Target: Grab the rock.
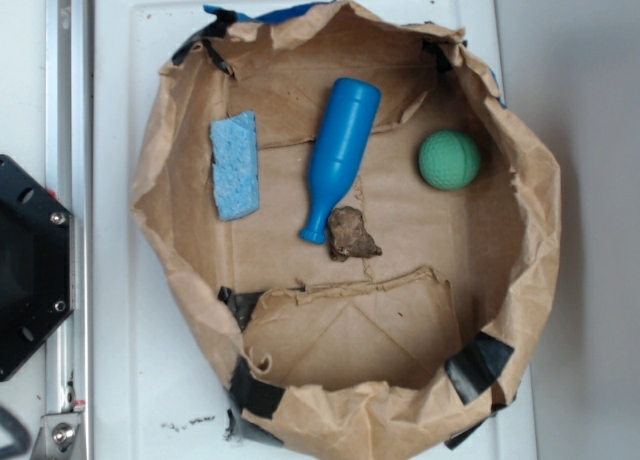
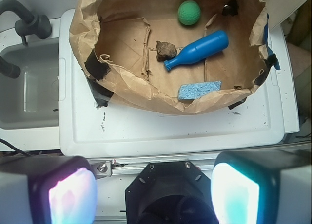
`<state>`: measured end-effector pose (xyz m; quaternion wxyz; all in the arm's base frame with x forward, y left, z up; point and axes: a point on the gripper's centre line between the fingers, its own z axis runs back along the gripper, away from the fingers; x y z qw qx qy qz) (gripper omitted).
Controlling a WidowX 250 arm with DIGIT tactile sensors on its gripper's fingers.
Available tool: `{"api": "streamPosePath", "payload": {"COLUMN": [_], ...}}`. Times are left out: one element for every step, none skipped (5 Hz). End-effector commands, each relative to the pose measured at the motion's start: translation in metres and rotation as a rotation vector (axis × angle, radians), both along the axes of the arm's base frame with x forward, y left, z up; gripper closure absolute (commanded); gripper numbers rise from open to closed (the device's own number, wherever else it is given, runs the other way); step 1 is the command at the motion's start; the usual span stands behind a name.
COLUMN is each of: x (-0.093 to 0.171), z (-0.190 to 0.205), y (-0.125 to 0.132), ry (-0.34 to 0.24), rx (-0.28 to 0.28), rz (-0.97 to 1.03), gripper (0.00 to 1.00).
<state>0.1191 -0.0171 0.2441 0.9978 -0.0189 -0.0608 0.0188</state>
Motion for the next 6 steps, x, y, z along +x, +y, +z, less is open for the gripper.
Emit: {"api": "streamPosePath", "payload": {"x": [0.0,0.05,0.101,0.101,0.101,0.101], "z": [0.0,-0.017,-0.026,-0.026,-0.026,-0.026], "y": [0.0,0.006,0.008,0.008,0.008,0.008], "ry": [0.0,-0.003,-0.047,-0.047,-0.047,-0.047], "rx": [0.0,-0.056,-0.053,-0.053,-0.053,-0.053], "rz": [0.0,-0.055,-0.156,-0.156,-0.156,-0.156], "gripper": [0.0,0.0,0.0,0.0,0.0,0.0]}}
